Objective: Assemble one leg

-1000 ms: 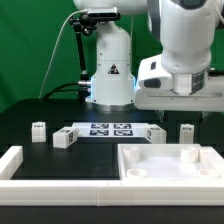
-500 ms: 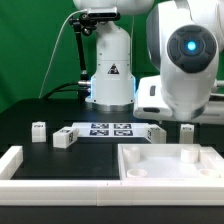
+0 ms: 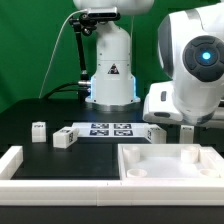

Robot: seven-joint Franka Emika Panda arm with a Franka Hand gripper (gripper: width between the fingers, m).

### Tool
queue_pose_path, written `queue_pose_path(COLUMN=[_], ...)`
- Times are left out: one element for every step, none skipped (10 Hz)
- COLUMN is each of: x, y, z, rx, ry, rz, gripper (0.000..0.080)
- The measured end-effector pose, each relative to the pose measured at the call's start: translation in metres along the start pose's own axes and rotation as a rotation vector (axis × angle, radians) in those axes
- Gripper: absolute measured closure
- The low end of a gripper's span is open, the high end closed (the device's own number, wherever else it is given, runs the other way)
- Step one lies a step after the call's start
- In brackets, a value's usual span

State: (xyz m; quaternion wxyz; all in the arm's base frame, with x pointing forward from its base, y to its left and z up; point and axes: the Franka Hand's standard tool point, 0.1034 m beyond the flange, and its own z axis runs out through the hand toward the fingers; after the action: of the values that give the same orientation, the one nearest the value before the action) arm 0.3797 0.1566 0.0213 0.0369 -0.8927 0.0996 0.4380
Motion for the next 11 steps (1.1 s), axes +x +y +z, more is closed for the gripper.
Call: queue_pose_path(x=[-0.0007,0.0003,0.0006,0.0007,0.0008,0.0009,0.0008,0.0009,0.0009,0.0009,0.0009], y=[-0.0027,-0.0015,-0.0009,-0.0006,-0.0004,-0.0003,-0.0001,0.0000,0.0000,0.0001,0.0001], z=[0.0042,0.0084,0.0101,0.0103,0.0102,0.0102,0.0100,0.0100,0.0100,0.0099,0.0099], rx=[-0.004,-0.007,-0.008,-0.008,-0.008,-0.007,-0.007,-0.007,-0.007,-0.007,-0.007], ry=[0.001,0.003,-0.001,-0.001,-0.001,-0.001,-0.002,-0.002,-0.002,-0.002,-0.002], rz=[-0.005,-0.004,-0.003,-0.002,-0.002,-0.002,-0.002,-0.001,-0.001,-0.001,-0.001], gripper=[0.0151,0.0151,0.0151,0.0151,0.0270,0.0410,0.0514,0.0514,0.0514,0.0514,0.0514])
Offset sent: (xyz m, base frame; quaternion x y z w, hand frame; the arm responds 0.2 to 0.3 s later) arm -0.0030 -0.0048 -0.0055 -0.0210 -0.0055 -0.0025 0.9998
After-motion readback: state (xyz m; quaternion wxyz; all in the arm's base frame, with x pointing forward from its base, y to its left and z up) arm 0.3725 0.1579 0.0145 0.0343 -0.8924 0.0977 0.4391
